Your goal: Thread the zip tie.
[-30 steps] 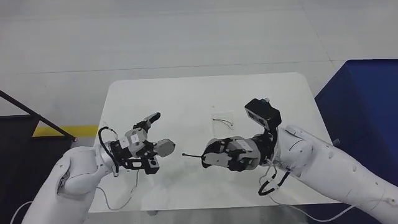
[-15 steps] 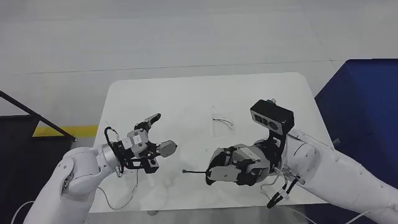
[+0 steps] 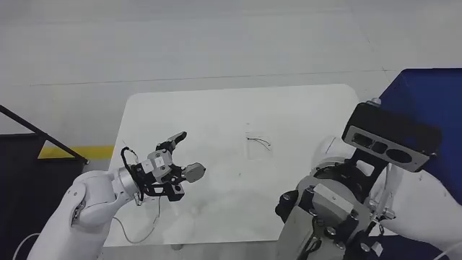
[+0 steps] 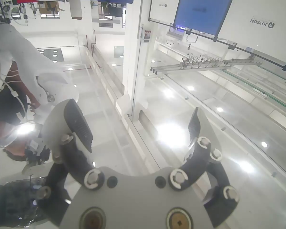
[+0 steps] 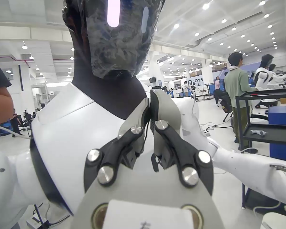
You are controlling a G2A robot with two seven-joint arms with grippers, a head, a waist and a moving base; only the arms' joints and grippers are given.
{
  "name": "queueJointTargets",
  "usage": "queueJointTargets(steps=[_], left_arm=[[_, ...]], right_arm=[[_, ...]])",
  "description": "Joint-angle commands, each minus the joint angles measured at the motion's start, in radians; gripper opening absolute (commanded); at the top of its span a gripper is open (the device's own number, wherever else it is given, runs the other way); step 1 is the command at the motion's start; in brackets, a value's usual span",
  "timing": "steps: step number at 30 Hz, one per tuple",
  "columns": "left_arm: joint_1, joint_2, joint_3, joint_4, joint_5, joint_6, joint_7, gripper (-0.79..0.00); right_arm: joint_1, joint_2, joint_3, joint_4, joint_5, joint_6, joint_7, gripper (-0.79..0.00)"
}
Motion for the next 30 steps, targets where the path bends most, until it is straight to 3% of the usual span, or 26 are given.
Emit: queueJointTargets(steps=[1,5,10,16,19,22,26,30], left_arm=[[0.000,0.000,0.000,0.000,0.000,0.000,0.000,0.000],[0.000,0.000,0.000,0.000,0.000,0.000,0.000,0.000],[0.000,0.000,0.000,0.000,0.000,0.000,0.000,0.000],[0.000,0.000,0.000,0.000,0.000,0.000,0.000,0.000],[0.000,0.000,0.000,0.000,0.000,0.000,0.000,0.000],[0.000,0.000,0.000,0.000,0.000,0.000,0.000,0.000],[0.000,0.000,0.000,0.000,0.000,0.000,0.000,0.000],[0.000,0.000,0.000,0.000,0.000,0.000,0.000,0.000]], right_arm=[[0.000,0.000,0.000,0.000,0.000,0.000,0.000,-0.785],[0.000,-0.003,0.071,0.005,-0.079,0.000,-0.020,-0.785],[0.000,-0.014,0.296,-0.001,-0.466,0.000,-0.066,-0.785],[-0.023,-0.040,0.359,-0.031,-0.618,0.000,-0.187,-0.785],[-0.050,-0.053,0.298,-0.047,-0.515,0.000,-0.236,-0.785],[-0.061,-0.059,0.164,-0.049,-0.228,0.000,-0.176,-0.785],[-0.023,-0.064,0.079,-0.014,0.100,0.114,-0.053,-0.785],[-0.026,-0.067,0.078,0.006,0.318,0.249,0.034,-0.785]])
